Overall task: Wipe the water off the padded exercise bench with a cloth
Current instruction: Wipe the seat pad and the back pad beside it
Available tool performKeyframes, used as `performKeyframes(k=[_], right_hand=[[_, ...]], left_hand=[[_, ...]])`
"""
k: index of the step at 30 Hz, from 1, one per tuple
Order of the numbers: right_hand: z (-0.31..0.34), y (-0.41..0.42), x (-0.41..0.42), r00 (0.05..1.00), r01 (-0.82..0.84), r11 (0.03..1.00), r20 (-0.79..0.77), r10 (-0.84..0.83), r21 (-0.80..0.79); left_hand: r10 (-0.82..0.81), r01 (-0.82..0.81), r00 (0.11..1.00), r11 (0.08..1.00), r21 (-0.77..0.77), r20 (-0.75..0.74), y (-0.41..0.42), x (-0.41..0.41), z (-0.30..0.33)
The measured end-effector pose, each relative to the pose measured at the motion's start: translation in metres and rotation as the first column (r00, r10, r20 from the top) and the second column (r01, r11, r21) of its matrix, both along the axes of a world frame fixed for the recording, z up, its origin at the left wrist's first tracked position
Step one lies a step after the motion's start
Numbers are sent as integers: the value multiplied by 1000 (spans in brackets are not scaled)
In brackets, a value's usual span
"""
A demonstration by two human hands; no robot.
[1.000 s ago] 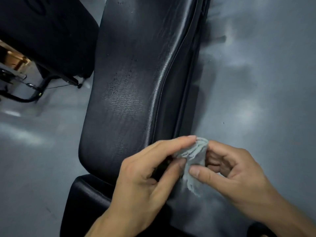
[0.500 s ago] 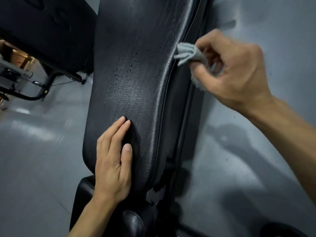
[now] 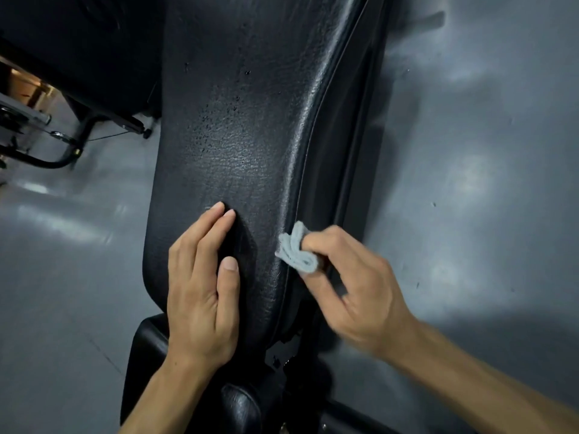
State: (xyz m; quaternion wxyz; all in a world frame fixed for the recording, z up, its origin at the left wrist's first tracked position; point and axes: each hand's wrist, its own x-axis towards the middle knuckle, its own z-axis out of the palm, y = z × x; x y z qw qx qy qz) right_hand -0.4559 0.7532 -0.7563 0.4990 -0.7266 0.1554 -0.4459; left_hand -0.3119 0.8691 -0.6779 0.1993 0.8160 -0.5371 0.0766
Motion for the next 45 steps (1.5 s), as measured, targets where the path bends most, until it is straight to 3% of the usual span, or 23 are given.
performKeyframes(k=[5, 8, 10, 13, 16, 21, 23, 26, 30, 33, 36, 38, 41, 45], right_hand=[[33, -84, 36, 973, 218, 974, 56, -222, 60], [39, -93, 41, 966, 246, 964, 60, -253, 105], [34, -59, 32, 973, 217, 971, 60, -224, 96], [13, 8, 7, 997, 53, 998, 47, -54, 23], [8, 9, 4, 1000, -17, 993, 23, 20, -115], [40, -85, 42, 955, 295, 955, 19, -295, 31], [39, -83, 44, 947, 318, 945, 17, -320, 72], [13, -15, 18, 982, 189, 979, 8, -190, 79], [-17, 64, -17, 988, -154, 987, -36, 152, -51], [-17, 57, -14, 984, -178, 965, -33, 175, -195], [-7, 20, -11, 999, 40, 999, -3, -40, 24], [1, -10, 0, 973, 232, 955, -48, -227, 183], [14, -14, 18, 968, 246, 950, -94, -232, 194], [6, 53, -1, 984, 175, 954, -61, -165, 244]], left_hand=[[5, -5, 1000, 1000, -2, -6, -1, 1, 0], [10, -10, 1000, 1000, 4, -2, -1, 1, 0], [7, -7, 1000, 1000, 1, 3, 0, 2, 0], [-2, 2, 1000, 1000, -2, -1, 0, 2, 0], [-1, 1, 1000, 1000, -7, 2, 1, 2, -1], [5, -5, 1000, 1000, -17, -3, 2, 1, 0], [4, -4, 1000, 1000, -15, 1, 1, 1, 0], [4, -4, 1000, 1000, -13, 12, 1, 1, 0], [-3, 3, 1000, 1000, -19, 19, 2, 2, -2], [-3, 4, 1000, 1000, -18, 19, 3, 3, -2], [1, 0, 1000, 1000, -29, 19, 3, 3, -1], [5, -4, 1000, 999, -39, 19, 3, 3, -1], [-15, 16, 1000, 999, -44, 23, 3, 3, -2], [-14, 16, 999, 999, -51, 32, 3, 3, -2]])
